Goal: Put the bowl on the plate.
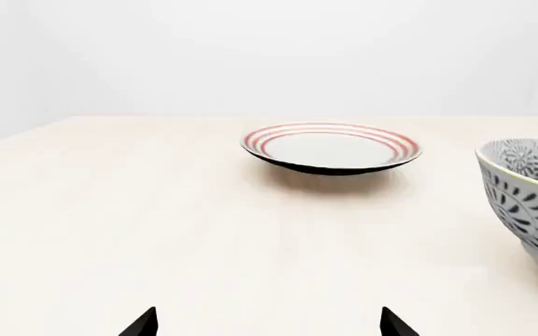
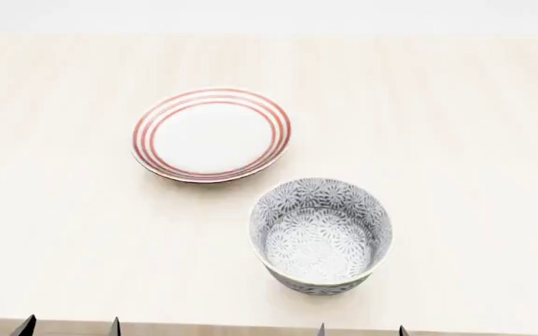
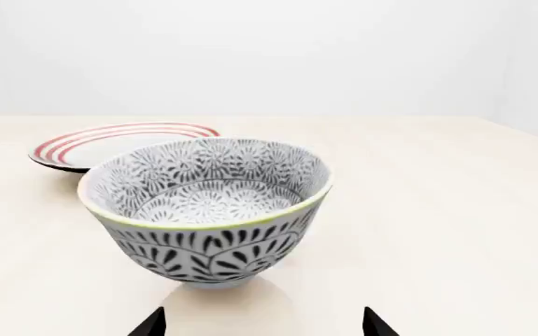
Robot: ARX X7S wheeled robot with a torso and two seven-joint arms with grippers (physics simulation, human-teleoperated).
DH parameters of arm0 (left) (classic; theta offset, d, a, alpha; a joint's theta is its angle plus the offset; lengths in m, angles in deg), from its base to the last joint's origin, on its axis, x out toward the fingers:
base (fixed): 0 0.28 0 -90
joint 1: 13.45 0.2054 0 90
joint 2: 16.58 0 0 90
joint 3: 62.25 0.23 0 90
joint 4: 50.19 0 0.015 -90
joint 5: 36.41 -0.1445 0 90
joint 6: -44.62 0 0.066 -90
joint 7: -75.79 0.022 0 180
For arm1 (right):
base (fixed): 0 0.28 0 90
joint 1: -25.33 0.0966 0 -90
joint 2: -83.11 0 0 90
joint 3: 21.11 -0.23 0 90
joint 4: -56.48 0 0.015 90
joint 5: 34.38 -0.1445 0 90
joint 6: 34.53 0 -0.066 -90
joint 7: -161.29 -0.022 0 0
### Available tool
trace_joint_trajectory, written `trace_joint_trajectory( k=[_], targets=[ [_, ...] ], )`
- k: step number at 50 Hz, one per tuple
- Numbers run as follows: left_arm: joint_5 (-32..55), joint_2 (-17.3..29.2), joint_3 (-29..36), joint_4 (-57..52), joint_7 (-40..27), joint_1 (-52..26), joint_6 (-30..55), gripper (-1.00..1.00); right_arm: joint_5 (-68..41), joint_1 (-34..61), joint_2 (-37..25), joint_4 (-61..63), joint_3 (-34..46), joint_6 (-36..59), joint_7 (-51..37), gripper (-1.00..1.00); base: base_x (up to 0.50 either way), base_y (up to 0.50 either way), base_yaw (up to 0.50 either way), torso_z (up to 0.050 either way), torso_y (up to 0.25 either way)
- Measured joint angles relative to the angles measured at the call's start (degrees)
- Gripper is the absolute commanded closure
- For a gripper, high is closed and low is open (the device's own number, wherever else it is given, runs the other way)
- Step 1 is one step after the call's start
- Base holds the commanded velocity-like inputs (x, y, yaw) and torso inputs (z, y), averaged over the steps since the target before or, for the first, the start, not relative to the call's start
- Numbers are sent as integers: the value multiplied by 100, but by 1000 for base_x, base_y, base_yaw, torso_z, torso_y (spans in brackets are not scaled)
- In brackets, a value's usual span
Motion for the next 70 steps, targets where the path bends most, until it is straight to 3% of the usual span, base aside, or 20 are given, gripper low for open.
trace_joint_trajectory(
  k=[44, 58, 70],
  targets=[
    [341, 359, 463, -77, -386, 21, 143, -100, -440, 12, -346, 47, 375, -75, -496, -100, 0, 0, 0, 0, 0],
    [354, 542, 341, -1348, -726, 41, -273, -100, -753, 25, -496, 903, 212, -955, -703, -100, 27, 0, 0, 0, 0],
    [431, 660, 156, -2375, -1028, 44, -496, -100, -825, -7, -614, 1663, 140, -1648, -833, -100, 482, 0, 0, 0, 0]
  ],
)
